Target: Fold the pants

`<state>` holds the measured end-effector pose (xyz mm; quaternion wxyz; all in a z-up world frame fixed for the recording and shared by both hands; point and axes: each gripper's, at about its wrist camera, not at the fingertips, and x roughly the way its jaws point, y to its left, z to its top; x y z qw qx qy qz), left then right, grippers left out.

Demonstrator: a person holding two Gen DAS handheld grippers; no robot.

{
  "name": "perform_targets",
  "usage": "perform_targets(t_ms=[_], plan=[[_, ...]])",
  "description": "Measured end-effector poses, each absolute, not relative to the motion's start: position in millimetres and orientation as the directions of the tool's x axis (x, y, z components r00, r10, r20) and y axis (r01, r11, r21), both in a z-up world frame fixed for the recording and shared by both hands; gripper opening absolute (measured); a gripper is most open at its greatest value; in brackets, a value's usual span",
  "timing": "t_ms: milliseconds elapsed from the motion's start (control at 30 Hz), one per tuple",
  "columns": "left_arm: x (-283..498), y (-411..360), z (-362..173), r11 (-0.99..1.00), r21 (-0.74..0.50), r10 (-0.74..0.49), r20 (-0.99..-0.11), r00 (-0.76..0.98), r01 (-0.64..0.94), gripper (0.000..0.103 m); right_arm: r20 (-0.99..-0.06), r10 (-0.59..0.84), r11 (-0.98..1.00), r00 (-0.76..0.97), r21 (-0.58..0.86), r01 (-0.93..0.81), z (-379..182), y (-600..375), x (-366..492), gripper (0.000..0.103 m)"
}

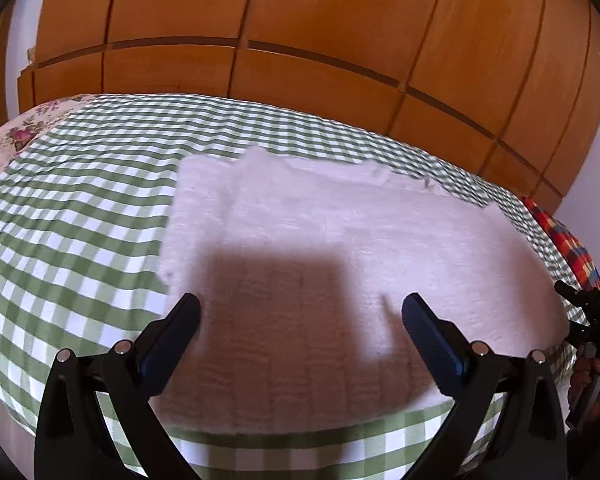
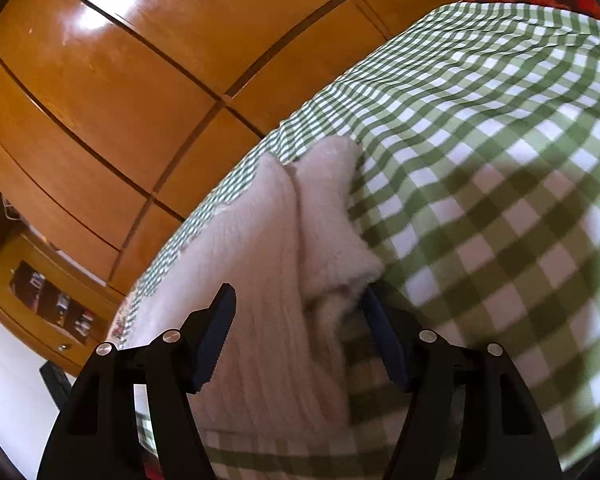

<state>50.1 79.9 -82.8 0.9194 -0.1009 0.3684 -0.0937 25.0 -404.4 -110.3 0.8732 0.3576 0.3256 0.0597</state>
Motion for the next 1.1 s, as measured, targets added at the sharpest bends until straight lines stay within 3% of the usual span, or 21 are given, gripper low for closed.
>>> perform_targets(t_ms=[433,700,767,833,867,1100], plan=[[46,99,-79,0.983,-0.180,-0.148,-0.653,0.743,0.038,0.101,-0.569,0.377,0.702,0.730,0.690,0.176,-105,-392,53,0.060],[56,109,-105,0.974,-0.226,-0.170,-0.718,0.675,0.004,0.101,-0.551,0.416,0.624,0.723,0.751,0.214,-114,-398,48,0.060],[55,109,-106,0.973,-0.230,-0.171,-0.713,0.680,0.004,0.101,-0.571,0.394,0.644,0.720,0.731,0.226,-114,-395,56,0.052],[55,109,-105,0.974,-0.226,-0.172,-0.713,0.680,0.009,0.101,-0.603,0.368,0.672,0.708,0.699,0.245,-114,-390,63,0.032],[55,109,-105,0.974,-0.225,-0.170,-0.712,0.681,0.008,0.101,-0.605,0.372,0.670,0.704,0.700,0.247,-115,-387,66,0.028],[64,127,-104,0.976,-0.213,-0.124,-0.724,0.678,-0.049,0.101,-0.569,0.382,0.630,0.728,0.737,0.246,-94,-385,64,0.020]])
